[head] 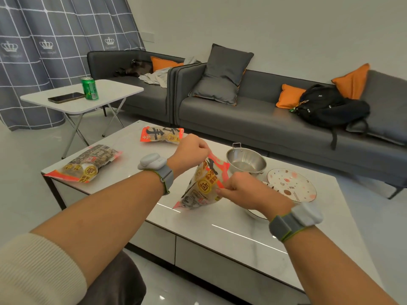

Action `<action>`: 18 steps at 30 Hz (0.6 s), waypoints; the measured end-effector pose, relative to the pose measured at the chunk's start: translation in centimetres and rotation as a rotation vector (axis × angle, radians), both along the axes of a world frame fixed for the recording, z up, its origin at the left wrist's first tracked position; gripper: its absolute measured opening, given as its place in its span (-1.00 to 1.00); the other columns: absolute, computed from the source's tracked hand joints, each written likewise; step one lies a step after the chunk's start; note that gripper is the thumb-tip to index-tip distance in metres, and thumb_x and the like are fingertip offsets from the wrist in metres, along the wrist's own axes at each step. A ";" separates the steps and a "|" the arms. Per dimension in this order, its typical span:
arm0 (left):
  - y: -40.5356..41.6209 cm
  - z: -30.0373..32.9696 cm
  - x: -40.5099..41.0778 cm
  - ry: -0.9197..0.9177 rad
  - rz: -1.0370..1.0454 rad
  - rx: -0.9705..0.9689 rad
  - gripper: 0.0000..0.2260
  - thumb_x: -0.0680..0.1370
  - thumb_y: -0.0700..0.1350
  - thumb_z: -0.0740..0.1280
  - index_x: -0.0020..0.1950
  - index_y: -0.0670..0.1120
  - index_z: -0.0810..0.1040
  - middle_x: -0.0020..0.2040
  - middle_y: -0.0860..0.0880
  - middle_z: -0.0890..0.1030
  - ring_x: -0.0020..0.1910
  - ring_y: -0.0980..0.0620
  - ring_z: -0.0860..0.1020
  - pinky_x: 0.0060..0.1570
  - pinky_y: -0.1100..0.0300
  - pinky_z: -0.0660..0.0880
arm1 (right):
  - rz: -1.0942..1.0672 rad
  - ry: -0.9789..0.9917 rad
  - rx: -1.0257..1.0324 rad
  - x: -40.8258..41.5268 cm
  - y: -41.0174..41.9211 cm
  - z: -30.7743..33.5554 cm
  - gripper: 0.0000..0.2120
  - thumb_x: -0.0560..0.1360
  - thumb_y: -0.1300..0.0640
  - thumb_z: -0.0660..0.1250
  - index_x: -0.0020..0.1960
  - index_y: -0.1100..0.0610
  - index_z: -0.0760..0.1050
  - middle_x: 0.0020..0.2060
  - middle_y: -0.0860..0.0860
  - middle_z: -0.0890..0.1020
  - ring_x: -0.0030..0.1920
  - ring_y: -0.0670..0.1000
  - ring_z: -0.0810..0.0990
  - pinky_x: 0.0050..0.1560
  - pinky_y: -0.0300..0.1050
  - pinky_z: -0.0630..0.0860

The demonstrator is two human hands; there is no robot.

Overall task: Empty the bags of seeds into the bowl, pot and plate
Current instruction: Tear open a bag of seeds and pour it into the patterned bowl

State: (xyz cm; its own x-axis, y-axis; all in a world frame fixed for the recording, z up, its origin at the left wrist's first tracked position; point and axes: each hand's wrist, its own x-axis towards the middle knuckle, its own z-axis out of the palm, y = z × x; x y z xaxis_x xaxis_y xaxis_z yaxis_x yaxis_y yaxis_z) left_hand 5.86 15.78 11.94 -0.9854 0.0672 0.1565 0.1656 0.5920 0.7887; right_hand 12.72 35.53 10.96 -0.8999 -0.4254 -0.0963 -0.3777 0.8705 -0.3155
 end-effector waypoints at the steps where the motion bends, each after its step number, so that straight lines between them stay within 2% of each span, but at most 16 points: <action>1: 0.3 0.1 0.3 -0.007 -0.013 0.039 -0.77 0.64 -0.20 0.32 -0.06 -0.16 0.78 -0.22 0.04 0.68 -0.21 0.00 0.63 -0.28 0.13 0.58 | -0.033 0.010 -0.020 0.0 0.0 -0.3 -0.56 0.69 -0.11 0.30 -0.10 0.22 0.70 -0.25 0.10 0.69 -0.24 0.07 0.65 -0.13 0.04 0.65; 3: 0.3 -0.2 0.7 -0.039 0.012 0.157 -0.74 0.69 -0.05 0.27 -0.07 -0.16 0.64 -0.23 -0.04 0.61 -0.28 -0.02 0.55 -0.31 0.12 0.49 | -0.103 0.046 -0.076 -0.4 0.0 -0.7 -0.55 0.71 -0.10 0.26 -0.11 0.22 0.69 -0.20 0.14 0.72 -0.19 0.11 0.70 -0.06 0.12 0.67; 5: -0.4 -1.4 0.1 -0.096 0.139 0.189 -0.72 0.72 0.05 0.19 0.06 -0.12 0.56 -0.13 -0.11 0.63 -0.22 -0.08 0.59 -0.23 0.06 0.57 | -0.169 0.144 -0.080 -0.9 -0.1 -0.4 -0.50 0.73 -0.06 0.23 -0.30 0.17 0.55 -0.32 0.11 0.64 -0.27 0.09 0.63 -0.20 0.01 0.57; 7: -1.7 -2.8 -0.8 -0.156 0.317 0.077 -0.64 0.71 0.08 0.13 0.17 -0.16 0.55 0.01 -0.17 0.66 -0.06 -0.19 0.66 0.00 -0.06 0.66 | -0.234 0.223 -0.043 -1.7 -0.5 -0.1 -0.48 0.74 -0.03 0.21 -0.37 0.12 0.41 -0.36 0.10 0.55 -0.28 0.11 0.54 -0.25 -0.05 0.39; 8: -2.6 -3.4 -1.6 -0.186 0.372 0.014 -0.61 0.69 0.07 0.12 0.17 -0.20 0.56 0.05 -0.20 0.66 0.00 -0.25 0.66 0.07 -0.08 0.65 | -0.267 0.253 -0.029 -2.5 -0.9 -0.1 -0.49 0.74 -0.03 0.20 -0.36 0.13 0.40 -0.34 0.12 0.54 -0.26 0.13 0.53 -0.22 -0.05 0.38; 9: -3.5 -4.0 -2.0 -0.245 0.373 -0.018 -0.59 0.68 0.06 0.11 0.12 -0.24 0.57 0.04 -0.23 0.66 -0.02 -0.27 0.66 0.04 -0.05 0.64 | -0.302 0.277 -0.028 -3.1 -1.4 -0.2 -0.50 0.75 -0.03 0.18 -0.33 0.15 0.42 -0.34 0.12 0.53 -0.25 0.14 0.53 -0.21 -0.06 0.37; 10: -3.7 -4.3 -1.9 -0.332 0.319 -0.013 -0.55 0.69 0.07 0.11 0.05 -0.27 0.59 -0.01 -0.25 0.68 -0.13 -0.23 0.65 -0.07 0.03 0.61 | -0.345 0.312 -0.026 -3.4 -1.5 -0.1 -0.51 0.75 -0.04 0.17 -0.29 0.16 0.43 -0.34 0.10 0.51 -0.26 0.13 0.52 -0.24 -0.08 0.35; 12: -4.2 -5.1 -0.8 -0.652 0.149 0.087 -0.33 0.72 0.24 0.01 -0.06 -0.31 0.61 -0.13 -0.27 0.72 -0.36 -0.13 0.61 -0.28 0.19 0.54 | -0.416 0.365 -0.036 -4.0 -2.6 -0.3 -0.55 0.75 -0.04 0.14 -0.22 0.16 0.46 -0.36 0.02 0.47 -0.33 0.05 0.48 -0.38 -0.19 0.22; 13: -4.3 -5.3 -0.1 -0.814 0.067 0.170 -0.19 0.70 0.36 -0.06 -0.02 -0.34 0.62 -0.11 -0.31 0.74 -0.34 -0.14 0.65 -0.26 0.18 0.57 | -0.439 0.391 -0.059 -4.1 -3.3 -0.3 -0.57 0.76 -0.03 0.13 -0.20 0.14 0.48 -0.37 -0.02 0.45 -0.37 -0.02 0.43 -0.41 -0.24 0.14; 15: -3.6 -5.9 0.0 -1.043 -0.043 0.479 0.02 0.61 0.52 -0.09 0.29 -0.44 0.52 0.09 -0.45 0.69 -0.05 -0.31 0.74 -0.02 -0.05 0.69 | -0.446 0.469 -0.096 -3.6 -4.6 0.0 -0.56 0.77 -0.03 0.11 -0.15 0.15 0.55 -0.34 -0.03 0.47 -0.37 -0.02 0.41 -0.40 -0.24 0.11; 17: -2.8 -6.1 -0.7 -1.113 -0.039 0.945 0.05 0.58 0.56 -0.01 0.55 -0.41 0.28 0.37 -0.54 0.51 0.24 -0.48 0.63 0.19 -0.25 0.62 | -0.400 0.551 -0.116 -3.2 -5.6 0.0 -0.56 0.78 -0.02 0.10 -0.11 0.16 0.58 -0.30 0.00 0.51 -0.31 0.05 0.44 -0.37 -0.17 0.13; 18: -2.5 -6.1 -1.0 -1.106 -0.028 1.134 0.03 0.58 0.55 0.03 0.62 -0.35 0.22 0.49 -0.52 0.41 0.37 -0.51 0.53 0.26 -0.31 0.57 | -0.375 0.577 -0.155 -3.0 -5.9 -0.1 -0.58 0.78 0.00 0.12 -0.12 0.15 0.58 -0.30 0.02 0.53 -0.30 0.07 0.47 -0.35 -0.18 0.15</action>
State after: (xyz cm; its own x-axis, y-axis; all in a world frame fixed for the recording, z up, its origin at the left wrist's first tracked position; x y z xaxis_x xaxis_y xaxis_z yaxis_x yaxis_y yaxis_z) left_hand 4.86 13.28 5.85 -0.6424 0.4384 -0.6285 -0.7663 -0.3573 0.5340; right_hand 9.77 29.66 10.85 -0.8775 -0.0469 0.4772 -0.2055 0.9360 -0.2859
